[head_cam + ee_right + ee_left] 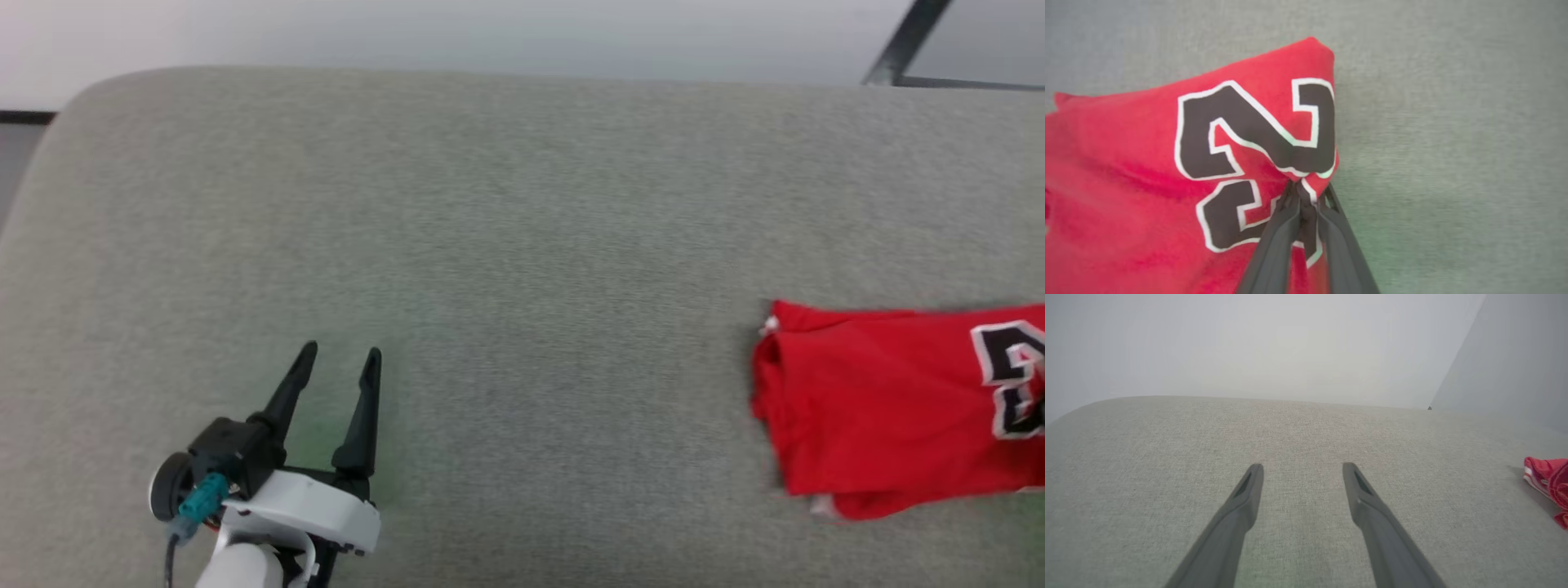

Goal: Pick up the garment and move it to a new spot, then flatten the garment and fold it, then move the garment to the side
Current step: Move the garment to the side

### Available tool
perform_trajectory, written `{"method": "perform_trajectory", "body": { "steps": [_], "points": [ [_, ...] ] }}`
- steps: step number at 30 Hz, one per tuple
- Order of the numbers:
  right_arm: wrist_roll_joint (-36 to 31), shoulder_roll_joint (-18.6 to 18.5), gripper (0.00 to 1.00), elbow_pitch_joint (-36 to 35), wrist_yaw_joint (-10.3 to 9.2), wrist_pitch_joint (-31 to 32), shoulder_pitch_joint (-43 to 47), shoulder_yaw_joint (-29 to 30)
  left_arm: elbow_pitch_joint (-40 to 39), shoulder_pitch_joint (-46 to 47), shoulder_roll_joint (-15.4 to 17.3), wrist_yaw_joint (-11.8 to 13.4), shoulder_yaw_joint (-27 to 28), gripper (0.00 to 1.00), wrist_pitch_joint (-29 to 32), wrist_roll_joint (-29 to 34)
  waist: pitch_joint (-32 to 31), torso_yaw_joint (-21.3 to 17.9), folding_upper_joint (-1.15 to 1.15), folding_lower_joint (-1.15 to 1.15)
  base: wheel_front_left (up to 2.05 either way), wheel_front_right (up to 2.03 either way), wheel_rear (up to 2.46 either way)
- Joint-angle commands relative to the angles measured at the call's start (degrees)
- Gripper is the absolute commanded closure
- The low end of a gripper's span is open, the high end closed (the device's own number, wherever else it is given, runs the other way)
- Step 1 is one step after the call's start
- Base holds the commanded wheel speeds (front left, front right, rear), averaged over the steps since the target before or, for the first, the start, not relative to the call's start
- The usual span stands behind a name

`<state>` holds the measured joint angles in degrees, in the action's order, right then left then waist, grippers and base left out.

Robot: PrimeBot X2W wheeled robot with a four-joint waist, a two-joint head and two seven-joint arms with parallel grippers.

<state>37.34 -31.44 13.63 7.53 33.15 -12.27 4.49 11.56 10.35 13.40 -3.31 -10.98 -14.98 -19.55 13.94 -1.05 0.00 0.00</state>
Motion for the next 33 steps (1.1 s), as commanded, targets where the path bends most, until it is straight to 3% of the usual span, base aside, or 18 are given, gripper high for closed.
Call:
{"method": "perform_trajectory", "body": {
  "steps": [1,3,12,20,30,31,32,33],
  "points": [
    [-0.04,-0.83,1.0,0.22,-0.09,-0.7,-1.1,1.04,-0.36,0.74,0.36,-0.11,0.05,0.0,-0.21,0.64,0.98,-2.87,0.0,0.0,0.0,0.0,0.0],
    [-0.69,-2.45,1.0,1.79,-0.09,-2.43,-3.17,3.44,-1.06,1.92,0.98,-0.23,-0.02,0.0,-0.21,1.0,2.13,-5.0,0.0,0.0,0.0,0.0,0.0],
    [-6.59,-6.58,1.0,8.75,-0.08,-8.34,-8.95,7.3,-3.25,5.74,1.69,-0.44,-1.09,0.0,0.65,1.66,5.45,-7.98,0.0,0.0,0.0,0.0,0.0],
    [-12.23,-6.35,1.0,16.44,-0.08,-14.36,-14.21,9.94,-5.24,7.6,2.68,-0.54,-1.71,0.0,1.92,1.9,8.17,-8.79,0.0,0.0,0.0,0.0,0.0],
    [-17.1,-4.48,1.0,22.31,-0.07,-20.36,-18.34,7.71,-6.02,8.32,3.62,-0.16,-1.79,0.0,2.71,1.56,9.22,-9.13,0.0,0.0,0.0,0.0,0.0],
    [-17.37,-4.4,0.94,22.84,-0.07,-20.73,-18.66,7.55,-6.04,8.34,3.68,-0.11,-1.82,0.0,2.72,1.5,9.22,-9.15,0.0,0.0,0.0,0.0,0.0],
    [-17.63,-4.27,0.75,23.23,-0.07,-21.1,-19.0,7.39,-6.06,8.32,3.72,-0.05,-1.82,0.0,2.66,1.46,9.22,-9.19,0.0,0.0,0.0,0.0,0.0],
    [-18.06,-4.31,0.64,23.52,-0.07,-21.54,-19.18,7.17,-6.02,8.27,3.71,0.04,-1.84,0.0,2.66,1.46,9.18,-9.23,0.0,0.0,0.0,0.0,0.0]
  ]
}}
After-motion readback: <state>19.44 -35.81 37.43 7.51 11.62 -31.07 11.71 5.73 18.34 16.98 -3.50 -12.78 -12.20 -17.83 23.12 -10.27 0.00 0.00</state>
